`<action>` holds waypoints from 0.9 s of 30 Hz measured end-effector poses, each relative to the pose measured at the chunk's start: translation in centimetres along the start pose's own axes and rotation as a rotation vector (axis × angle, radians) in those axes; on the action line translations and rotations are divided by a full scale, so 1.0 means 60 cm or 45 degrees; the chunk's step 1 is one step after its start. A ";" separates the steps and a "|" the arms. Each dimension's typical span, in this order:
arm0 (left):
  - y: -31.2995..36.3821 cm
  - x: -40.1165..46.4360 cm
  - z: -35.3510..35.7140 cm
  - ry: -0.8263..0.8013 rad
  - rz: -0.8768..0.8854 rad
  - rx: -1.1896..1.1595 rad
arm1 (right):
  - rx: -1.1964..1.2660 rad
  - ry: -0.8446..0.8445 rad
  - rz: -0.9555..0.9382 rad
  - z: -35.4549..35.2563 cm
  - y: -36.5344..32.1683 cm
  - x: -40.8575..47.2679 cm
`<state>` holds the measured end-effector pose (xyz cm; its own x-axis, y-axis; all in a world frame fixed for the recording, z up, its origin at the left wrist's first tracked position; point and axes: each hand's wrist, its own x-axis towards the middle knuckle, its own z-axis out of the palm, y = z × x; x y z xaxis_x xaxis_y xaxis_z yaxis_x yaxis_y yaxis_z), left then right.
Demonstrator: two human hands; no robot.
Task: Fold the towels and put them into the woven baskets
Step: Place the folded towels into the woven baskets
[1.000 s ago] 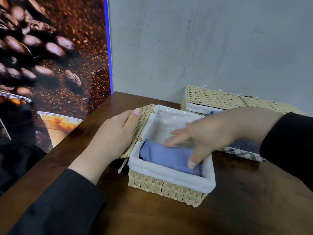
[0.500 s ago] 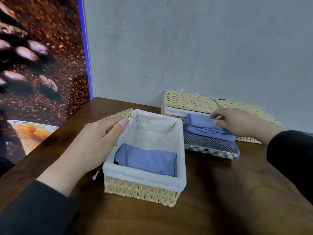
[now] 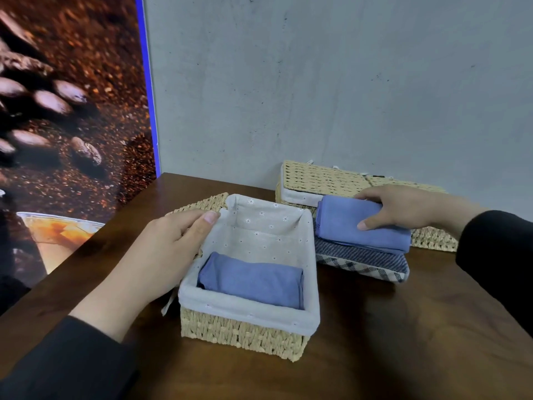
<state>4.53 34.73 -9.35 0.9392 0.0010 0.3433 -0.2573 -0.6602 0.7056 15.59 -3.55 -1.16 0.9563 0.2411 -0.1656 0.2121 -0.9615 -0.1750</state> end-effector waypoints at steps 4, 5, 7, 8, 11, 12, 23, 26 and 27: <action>-0.001 0.002 -0.001 -0.018 -0.004 -0.007 | 0.240 0.169 -0.064 -0.057 -0.035 -0.035; 0.000 0.003 -0.001 -0.023 -0.006 -0.007 | 0.373 0.169 -0.113 -0.071 -0.051 -0.043; 0.001 0.003 0.000 -0.029 -0.026 -0.010 | 0.698 0.043 -0.225 -0.086 -0.096 -0.053; 0.000 0.003 0.000 -0.028 -0.034 -0.018 | 0.803 -0.037 -0.268 -0.086 -0.122 -0.054; 0.001 0.003 0.000 -0.023 -0.054 -0.056 | 0.766 -0.211 -0.334 -0.057 -0.180 -0.021; 0.000 0.003 -0.001 -0.022 -0.058 -0.068 | 0.691 -0.263 -0.326 -0.043 -0.195 -0.006; -0.005 0.005 0.003 -0.015 0.000 -0.148 | -0.131 -0.393 -0.339 0.047 -0.265 0.094; -0.004 0.005 0.001 -0.003 0.017 -0.143 | -0.130 -0.345 -0.341 0.059 -0.268 0.100; -0.004 0.005 0.001 -0.002 0.016 -0.142 | -0.153 -0.336 -0.333 0.065 -0.268 0.100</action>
<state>4.90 34.83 -9.44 0.9362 -0.0082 0.3514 -0.2926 -0.5724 0.7660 17.14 13.89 -3.14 0.7853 0.4911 -0.3770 0.4792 -0.8677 -0.1320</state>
